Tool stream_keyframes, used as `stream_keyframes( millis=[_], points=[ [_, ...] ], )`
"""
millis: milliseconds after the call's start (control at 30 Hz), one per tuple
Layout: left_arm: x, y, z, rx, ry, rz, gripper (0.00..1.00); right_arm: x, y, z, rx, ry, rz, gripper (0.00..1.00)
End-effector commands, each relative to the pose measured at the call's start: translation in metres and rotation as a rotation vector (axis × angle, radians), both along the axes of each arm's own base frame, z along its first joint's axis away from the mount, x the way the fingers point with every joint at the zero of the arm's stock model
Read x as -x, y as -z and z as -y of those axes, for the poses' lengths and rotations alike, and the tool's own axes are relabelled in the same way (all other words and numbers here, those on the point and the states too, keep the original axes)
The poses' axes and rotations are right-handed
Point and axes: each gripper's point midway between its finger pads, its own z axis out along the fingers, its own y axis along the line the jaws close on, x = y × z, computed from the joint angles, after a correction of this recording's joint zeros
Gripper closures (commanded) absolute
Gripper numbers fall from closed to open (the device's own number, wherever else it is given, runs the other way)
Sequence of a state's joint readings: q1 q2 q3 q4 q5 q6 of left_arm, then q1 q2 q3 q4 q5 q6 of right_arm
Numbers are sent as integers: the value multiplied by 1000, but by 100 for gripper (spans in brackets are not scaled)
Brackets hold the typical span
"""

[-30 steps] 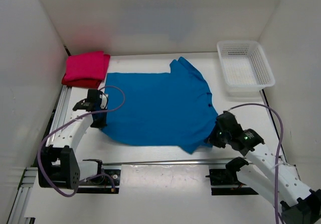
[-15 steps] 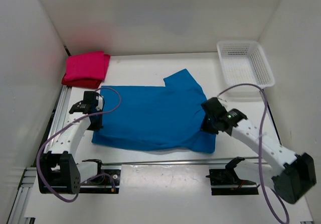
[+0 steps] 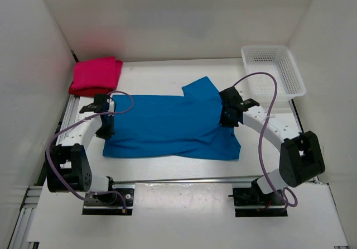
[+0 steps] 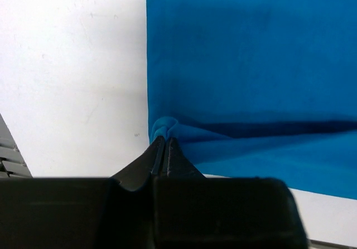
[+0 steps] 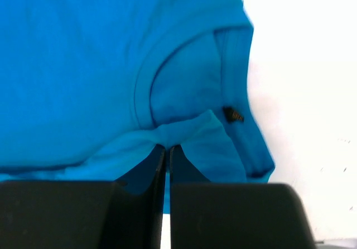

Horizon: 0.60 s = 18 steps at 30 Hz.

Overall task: Fold and stack the t-shirts
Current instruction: Flatten out the tshirt

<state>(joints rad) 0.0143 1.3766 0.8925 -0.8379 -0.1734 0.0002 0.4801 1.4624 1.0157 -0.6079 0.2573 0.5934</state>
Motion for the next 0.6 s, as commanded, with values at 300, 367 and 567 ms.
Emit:
stream_keyframes(
  millis=[300,367,567],
  points=[
    [-34,-13,-9,-25,-25,94,90,-26,15,0,21,-79,-64,100],
    [-35,-24,-9,-26,-25,123,90,-23,7,-1,8,-74,-62,100],
    [3,-32,-20,-74,-55,131,90,43,1,2,-94,-65,-103,100]
  ],
)
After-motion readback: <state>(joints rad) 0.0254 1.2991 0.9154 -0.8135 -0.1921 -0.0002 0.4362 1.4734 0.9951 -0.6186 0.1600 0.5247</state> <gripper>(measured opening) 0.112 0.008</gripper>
